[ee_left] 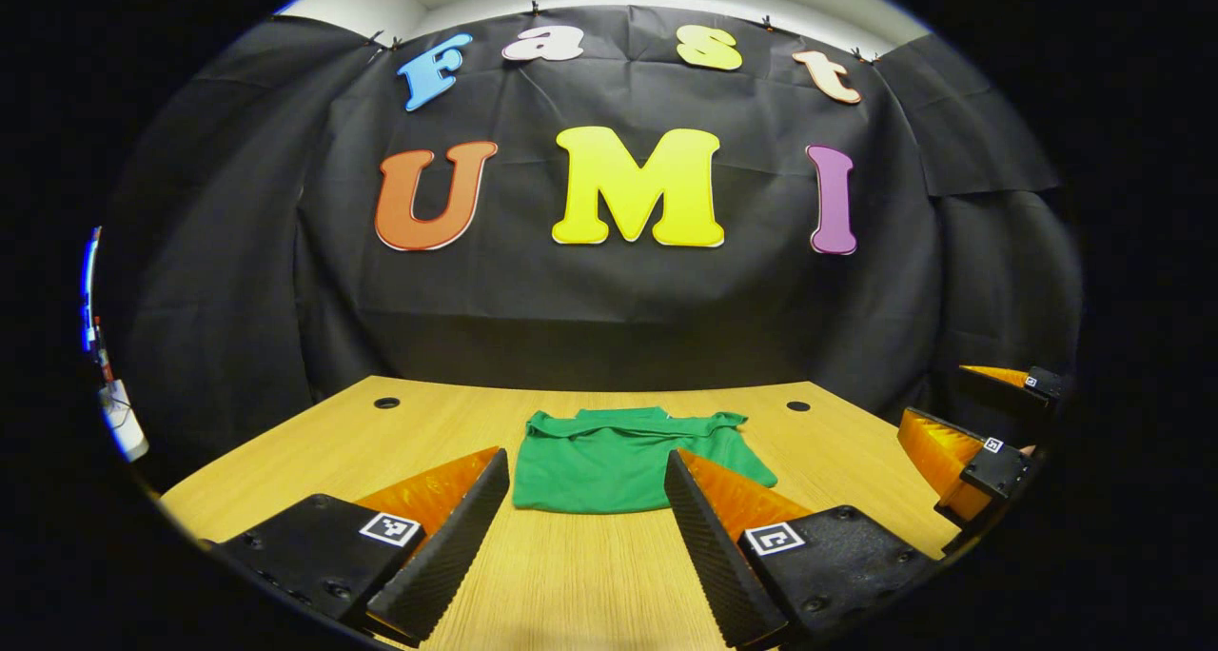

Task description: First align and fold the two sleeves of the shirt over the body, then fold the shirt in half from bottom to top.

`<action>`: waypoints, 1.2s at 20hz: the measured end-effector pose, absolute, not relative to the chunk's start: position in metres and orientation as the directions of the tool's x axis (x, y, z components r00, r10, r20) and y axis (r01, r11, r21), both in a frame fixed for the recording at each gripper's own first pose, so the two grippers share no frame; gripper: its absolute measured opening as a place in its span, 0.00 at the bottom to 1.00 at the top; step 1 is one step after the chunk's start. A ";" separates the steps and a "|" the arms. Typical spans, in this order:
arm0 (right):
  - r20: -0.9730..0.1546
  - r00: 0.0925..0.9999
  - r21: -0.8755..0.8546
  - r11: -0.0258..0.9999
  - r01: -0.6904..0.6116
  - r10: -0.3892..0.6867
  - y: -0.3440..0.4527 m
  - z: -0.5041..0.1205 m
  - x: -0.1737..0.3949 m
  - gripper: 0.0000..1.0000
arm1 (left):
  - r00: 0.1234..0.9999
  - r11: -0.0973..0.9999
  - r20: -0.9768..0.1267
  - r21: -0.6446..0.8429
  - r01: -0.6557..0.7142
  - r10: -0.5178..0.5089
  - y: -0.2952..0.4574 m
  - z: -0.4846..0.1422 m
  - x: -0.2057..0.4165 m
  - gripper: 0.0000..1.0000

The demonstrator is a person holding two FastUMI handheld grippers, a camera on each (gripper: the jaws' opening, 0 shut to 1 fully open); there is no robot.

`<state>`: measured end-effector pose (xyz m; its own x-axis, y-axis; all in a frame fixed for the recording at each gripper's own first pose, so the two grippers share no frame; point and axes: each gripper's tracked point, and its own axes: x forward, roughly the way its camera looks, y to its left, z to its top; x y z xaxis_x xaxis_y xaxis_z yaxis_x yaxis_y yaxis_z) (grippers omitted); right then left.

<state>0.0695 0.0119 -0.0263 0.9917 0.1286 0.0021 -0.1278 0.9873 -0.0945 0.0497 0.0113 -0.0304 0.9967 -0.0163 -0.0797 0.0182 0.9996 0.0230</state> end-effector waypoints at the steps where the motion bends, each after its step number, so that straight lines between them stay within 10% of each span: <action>1: -0.006 0.991 -0.079 0.988 -0.136 0.136 0.012 -0.027 0.060 0.98 | 0.998 1.000 -0.062 0.005 0.026 -0.026 0.006 -0.027 0.038 1.00; 24: -0.036 0.995 -0.026 0.995 -0.094 0.093 0.009 -0.036 0.051 0.95 | 0.996 0.996 -0.026 0.004 0.091 -0.091 -0.018 -0.023 0.018 1.00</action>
<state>0.0514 0.0085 -0.0358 0.9950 0.0928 -0.0364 -0.0938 0.9953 -0.0257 0.0178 -0.0181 -0.0232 0.9955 -0.0906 -0.0262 0.0908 0.9959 0.0036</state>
